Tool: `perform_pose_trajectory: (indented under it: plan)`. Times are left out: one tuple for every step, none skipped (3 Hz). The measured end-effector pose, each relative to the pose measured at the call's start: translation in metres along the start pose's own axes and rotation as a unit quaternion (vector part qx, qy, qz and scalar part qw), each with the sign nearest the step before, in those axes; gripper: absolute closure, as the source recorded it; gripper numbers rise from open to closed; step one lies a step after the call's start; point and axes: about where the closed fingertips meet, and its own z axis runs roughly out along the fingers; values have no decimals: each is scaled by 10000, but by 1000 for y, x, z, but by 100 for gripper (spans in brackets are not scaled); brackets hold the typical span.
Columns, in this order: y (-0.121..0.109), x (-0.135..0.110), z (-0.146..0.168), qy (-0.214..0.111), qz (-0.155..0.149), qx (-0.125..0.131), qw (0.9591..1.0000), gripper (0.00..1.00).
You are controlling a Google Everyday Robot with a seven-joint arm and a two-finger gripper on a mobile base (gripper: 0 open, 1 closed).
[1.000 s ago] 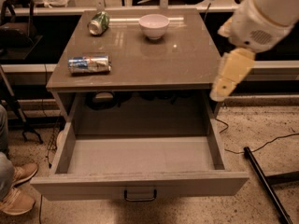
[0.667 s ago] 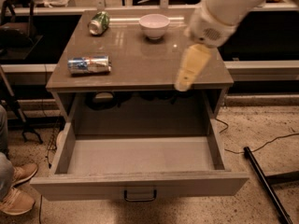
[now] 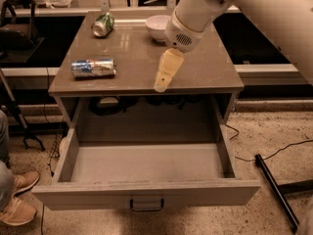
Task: Place redbull can into top drawer
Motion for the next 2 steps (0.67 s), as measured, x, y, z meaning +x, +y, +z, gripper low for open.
perform_pose_trajectory:
  plan:
    - [-32,-19,35,7,17,-33,10000,0]
    - [-53,-34,61,-125,71,-53,9999,0]
